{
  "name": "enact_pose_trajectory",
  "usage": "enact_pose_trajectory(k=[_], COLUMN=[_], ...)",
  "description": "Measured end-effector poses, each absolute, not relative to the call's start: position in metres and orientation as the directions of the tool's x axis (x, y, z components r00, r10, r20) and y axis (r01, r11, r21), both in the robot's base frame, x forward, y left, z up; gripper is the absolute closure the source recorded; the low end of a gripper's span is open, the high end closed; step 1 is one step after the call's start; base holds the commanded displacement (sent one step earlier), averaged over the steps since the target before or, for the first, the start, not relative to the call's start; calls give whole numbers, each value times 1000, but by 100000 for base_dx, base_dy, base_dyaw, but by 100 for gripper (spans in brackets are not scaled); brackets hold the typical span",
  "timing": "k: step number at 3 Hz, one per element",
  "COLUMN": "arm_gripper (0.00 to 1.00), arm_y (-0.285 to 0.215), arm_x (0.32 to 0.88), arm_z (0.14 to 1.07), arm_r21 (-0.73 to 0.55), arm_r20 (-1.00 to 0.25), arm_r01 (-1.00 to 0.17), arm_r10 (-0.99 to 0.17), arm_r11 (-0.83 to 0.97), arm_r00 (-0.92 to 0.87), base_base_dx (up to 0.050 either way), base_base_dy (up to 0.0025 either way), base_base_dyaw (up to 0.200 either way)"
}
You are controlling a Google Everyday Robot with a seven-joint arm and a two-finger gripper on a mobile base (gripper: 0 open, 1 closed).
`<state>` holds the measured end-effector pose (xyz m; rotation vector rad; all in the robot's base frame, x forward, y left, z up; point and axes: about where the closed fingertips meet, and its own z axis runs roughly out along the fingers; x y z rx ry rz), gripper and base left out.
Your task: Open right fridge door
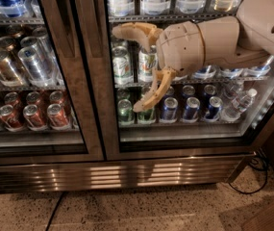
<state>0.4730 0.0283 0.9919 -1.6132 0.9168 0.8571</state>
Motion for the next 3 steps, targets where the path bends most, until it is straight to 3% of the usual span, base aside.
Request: enact_pose_trajectory(k=[2, 3], arm_gripper=[0, 0], arm_y=[35, 31], arm_x=[459, 461], arm_z=[1026, 1031], arm_r21=[-492, -537], arm_r20=[-846, -838], arm_r01=[-856, -842], arm_r10=[-146, -91], arm_r11=[-159, -47], arm_r00=[513, 539], base_base_dx=[0, 0], base_base_dy=[0, 0], base_base_dyaw=[0, 0])
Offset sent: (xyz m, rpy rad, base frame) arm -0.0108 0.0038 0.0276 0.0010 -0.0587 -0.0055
